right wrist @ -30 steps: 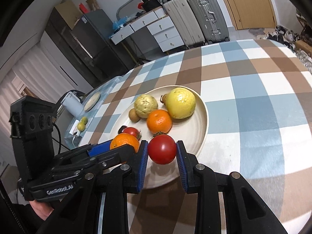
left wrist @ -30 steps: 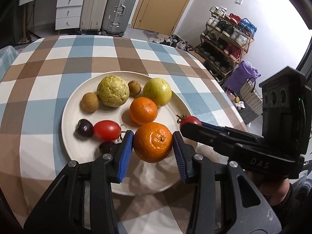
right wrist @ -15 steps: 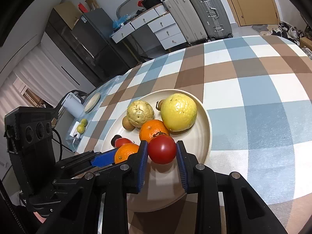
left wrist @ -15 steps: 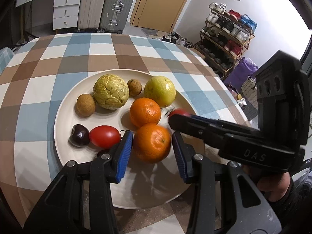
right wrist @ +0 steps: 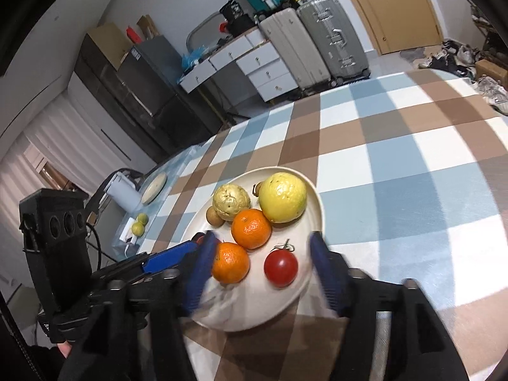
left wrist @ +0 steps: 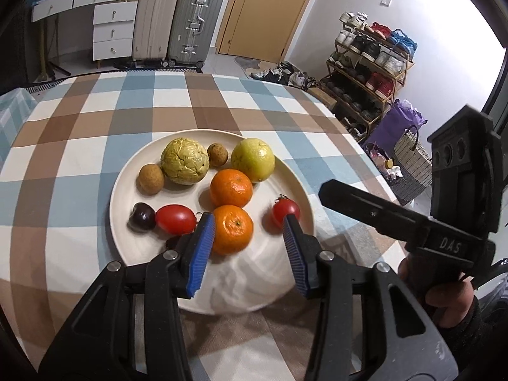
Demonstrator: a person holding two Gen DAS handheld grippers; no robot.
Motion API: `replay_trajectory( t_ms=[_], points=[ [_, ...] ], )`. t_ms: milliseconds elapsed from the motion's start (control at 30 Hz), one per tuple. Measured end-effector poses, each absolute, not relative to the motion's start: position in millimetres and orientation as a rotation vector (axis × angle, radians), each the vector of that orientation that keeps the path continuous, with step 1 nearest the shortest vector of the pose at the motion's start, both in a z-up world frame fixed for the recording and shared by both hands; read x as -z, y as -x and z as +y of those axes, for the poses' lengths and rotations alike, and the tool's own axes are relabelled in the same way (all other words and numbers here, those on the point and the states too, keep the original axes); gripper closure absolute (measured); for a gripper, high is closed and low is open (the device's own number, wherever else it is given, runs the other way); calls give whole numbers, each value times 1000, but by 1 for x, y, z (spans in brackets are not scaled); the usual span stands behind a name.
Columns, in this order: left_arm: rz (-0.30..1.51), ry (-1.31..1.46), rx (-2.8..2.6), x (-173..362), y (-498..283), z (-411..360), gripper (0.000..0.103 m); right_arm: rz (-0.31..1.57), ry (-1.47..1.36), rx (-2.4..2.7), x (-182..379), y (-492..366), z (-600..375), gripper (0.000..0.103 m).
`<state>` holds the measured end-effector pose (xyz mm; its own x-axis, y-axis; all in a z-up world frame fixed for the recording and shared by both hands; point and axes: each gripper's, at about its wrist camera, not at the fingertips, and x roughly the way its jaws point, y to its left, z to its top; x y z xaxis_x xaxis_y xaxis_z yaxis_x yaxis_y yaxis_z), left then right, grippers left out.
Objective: Organize fruits
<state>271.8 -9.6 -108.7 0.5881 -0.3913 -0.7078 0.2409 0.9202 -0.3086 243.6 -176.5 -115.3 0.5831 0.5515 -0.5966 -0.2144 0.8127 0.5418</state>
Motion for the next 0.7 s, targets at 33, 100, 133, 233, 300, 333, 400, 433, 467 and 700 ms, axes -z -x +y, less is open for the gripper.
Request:
replay_trajectory(
  t_ms=[33, 100, 133, 233, 300, 333, 400, 433, 467, 700],
  points=[
    [862, 183, 370, 106, -268, -10, 59, 832, -438, -455, 114, -240, -179, 21],
    [843, 172, 362, 98, -259, -10, 52, 829, -435, -444, 111, -234, -183, 21],
    [835, 170, 360, 95, -255, -9, 48, 825, -439, -439, 109, -231, -186, 20],
    [815, 162, 348, 85, -244, -8, 46, 792, -448, -427, 99, -217, -192, 18],
    [797, 153, 327, 78, -235, -8, 42, 774, -445, -438, 91, -209, -193, 18],
    [784, 145, 313, 75, -231, -7, 38, 765, -441, -451, 87, -205, -193, 18],
    [748, 120, 283, 67, -220, -7, 32, 737, -413, -451, 77, -194, -190, 18],
    [737, 114, 278, 64, -216, -7, 28, 721, -388, -447, 71, -188, -188, 17],
    [729, 107, 270, 61, -211, -7, 26, 711, -371, -447, 67, -184, -187, 16],
    [698, 91, 214, 44, -184, 3, 20, 637, -304, -425, 48, -153, -182, 16]
  ],
)
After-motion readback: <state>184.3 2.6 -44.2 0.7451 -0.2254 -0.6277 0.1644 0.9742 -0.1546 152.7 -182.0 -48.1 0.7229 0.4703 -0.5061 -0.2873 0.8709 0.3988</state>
